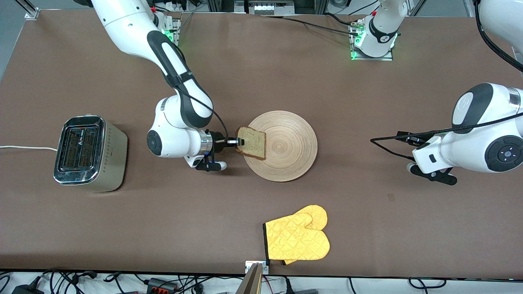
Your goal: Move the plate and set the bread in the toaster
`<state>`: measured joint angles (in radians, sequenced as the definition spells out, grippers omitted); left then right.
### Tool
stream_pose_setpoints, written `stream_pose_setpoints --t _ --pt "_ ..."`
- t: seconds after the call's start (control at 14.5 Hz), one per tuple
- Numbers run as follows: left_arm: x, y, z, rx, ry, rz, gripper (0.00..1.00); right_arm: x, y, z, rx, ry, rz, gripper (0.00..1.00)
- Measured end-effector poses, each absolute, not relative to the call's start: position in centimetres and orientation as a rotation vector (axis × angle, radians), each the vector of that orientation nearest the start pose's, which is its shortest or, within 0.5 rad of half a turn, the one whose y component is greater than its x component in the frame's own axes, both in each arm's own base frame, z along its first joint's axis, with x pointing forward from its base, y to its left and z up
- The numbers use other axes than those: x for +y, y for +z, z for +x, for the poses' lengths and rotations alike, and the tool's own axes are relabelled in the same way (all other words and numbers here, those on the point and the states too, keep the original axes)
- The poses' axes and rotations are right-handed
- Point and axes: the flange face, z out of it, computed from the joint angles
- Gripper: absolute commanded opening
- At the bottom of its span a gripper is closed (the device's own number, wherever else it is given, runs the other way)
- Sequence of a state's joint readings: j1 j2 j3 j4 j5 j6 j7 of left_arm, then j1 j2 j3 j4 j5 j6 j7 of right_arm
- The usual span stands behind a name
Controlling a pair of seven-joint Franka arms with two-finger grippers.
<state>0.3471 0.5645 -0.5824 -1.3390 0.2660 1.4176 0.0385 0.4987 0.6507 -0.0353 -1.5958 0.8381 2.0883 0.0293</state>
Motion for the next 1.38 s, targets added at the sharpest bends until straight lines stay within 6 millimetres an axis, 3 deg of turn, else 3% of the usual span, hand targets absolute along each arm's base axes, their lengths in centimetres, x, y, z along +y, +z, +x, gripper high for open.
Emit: stream_pose_setpoints --t 0.14,0.28,0.48,0.62,0.83,0.97,1.1,1.38 --pt "-4.9 41.6 65.4 0.409 0.610 -3.055 1.00 32.4 28.5 60.7 0.040 0.394 -2.519 0.00" --pt "-5.3 42.1 65.3 0.383 0.597 -3.053 1.00 29.2 33.3 61.8 0.033 0.422 -2.554 0.00" --pt "-6.5 42.9 65.0 0.398 0.579 -3.050 1.00 21.3 41.4 63.5 0.027 0.445 -2.711 0.00" --pt "-6.3 43.3 65.0 0.377 0.569 -3.052 1.00 15.7 44.9 64.1 0.058 0.458 -2.859 0.00" --pt "-6.1 44.4 64.9 0.357 0.539 -3.051 1.00 9.3 47.1 64.1 0.138 0.475 -3.072 0.00" --pt "-5.7 46.6 64.7 0.331 0.481 -3.051 1.00 6.3 47.8 64.2 0.175 0.469 -3.171 0.00" --pt "-4.4 49.4 64.5 0.283 0.406 -3.053 1.00 4.6 48.8 64.2 0.128 0.451 -3.244 0.00" --pt "-3.3 53.6 63.1 0.155 0.328 -3.101 1.00 3.2 50.4 64.4 0.099 0.383 -3.357 0.00"
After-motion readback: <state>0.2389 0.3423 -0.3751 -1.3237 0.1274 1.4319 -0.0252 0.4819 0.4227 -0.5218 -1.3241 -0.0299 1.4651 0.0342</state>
